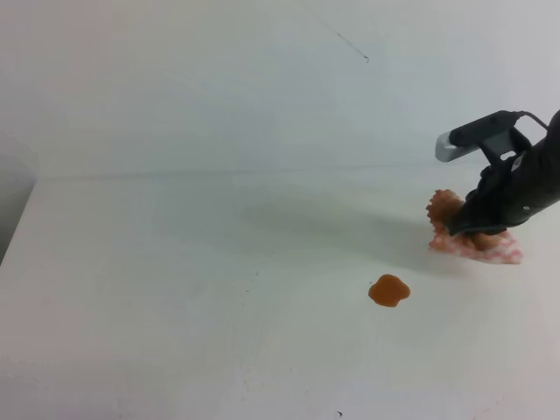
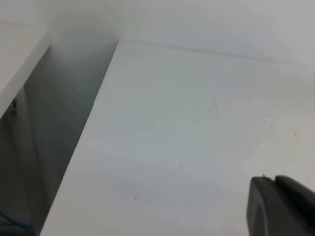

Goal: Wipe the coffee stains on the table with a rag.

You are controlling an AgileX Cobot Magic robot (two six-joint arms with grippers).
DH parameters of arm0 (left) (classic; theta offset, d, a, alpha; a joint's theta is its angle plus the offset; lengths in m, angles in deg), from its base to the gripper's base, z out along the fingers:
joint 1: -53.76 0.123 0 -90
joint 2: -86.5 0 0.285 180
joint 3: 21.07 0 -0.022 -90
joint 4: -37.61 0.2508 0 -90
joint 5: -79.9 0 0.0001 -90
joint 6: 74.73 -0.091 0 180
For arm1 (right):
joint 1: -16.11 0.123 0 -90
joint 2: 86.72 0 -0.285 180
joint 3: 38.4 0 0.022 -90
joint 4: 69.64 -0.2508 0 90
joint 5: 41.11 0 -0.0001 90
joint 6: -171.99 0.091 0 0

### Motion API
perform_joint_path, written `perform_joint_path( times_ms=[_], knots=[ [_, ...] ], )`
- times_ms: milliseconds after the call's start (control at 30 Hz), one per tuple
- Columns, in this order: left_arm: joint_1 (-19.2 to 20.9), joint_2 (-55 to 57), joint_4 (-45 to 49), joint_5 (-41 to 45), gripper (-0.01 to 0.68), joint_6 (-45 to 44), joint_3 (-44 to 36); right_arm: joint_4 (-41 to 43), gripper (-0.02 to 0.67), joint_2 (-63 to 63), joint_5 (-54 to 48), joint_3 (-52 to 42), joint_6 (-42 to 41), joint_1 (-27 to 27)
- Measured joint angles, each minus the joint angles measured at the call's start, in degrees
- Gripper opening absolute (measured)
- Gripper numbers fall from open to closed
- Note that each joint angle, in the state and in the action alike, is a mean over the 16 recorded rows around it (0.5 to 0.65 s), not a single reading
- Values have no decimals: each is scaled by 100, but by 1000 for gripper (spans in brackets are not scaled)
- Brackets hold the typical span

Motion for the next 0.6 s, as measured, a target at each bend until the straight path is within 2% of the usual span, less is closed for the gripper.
perform_joint_path(
  times_ms=[367, 600],
  knots=[
    [0, 0, 0, 0, -3, 0, 16, 22, 26, 818, -249, 656, 359, -66],
    [0, 0, 0, 0, -3, 0, -16, -35, 26, 1119, -245, 772, 675, 86]
  ],
)
